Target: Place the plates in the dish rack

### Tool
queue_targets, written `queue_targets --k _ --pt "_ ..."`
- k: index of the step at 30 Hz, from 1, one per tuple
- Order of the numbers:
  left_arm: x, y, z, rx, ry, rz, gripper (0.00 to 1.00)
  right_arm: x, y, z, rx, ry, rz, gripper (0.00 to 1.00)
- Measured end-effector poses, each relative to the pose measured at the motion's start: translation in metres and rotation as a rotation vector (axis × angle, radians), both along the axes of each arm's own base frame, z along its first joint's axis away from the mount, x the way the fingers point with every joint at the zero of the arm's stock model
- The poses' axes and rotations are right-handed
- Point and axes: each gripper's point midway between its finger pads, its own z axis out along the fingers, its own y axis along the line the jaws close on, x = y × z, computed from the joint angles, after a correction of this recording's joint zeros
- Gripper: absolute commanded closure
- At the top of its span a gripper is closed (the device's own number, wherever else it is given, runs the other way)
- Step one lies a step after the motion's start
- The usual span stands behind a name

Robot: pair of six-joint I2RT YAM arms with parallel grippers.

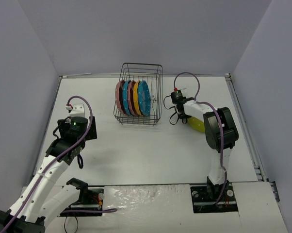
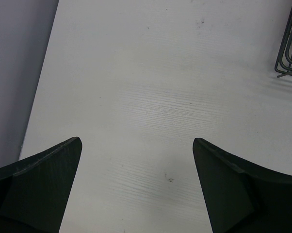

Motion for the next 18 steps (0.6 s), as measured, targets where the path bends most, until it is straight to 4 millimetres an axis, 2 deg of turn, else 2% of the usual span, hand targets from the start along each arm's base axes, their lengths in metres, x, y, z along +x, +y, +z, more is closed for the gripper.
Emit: queue_targets --k 4,6,8,9,13,18 --pt "-0.0001 0.0 0.0002 0.0 -0.001 0.0 0.03 0.0 0.0006 -0.0003 0.004 0.003 0.006 1.0" --pt "-0.0001 0.0001 0.0004 -0.001 -0.002 0.0 0.03 0.0 0.001 -0.0001 0.009 0.004 0.007 0.91" --pt "-0.0002 0.0001 0.0006 -0.001 -0.003 0.0 0.03 0.0002 0.0008 0.0 0.013 0.005 0.007 0.73" --pt "-0.0002 0.0001 0.0007 -0.001 -0.003 0.0 0.03 0.0004 0.0011 0.0 0.018 0.005 0.006 0.68" --pt "-0.0003 0.0001 0.001 -0.002 -0.004 0.0 0.03 0.0003 0.0038 -0.0006 0.036 0.01 0.014 0.68" --pt "-0.0008 0.0003 0.0026 -0.004 -0.012 0.0 0.03 -0.0002 0.005 -0.0011 0.043 0.011 0.027 0.76"
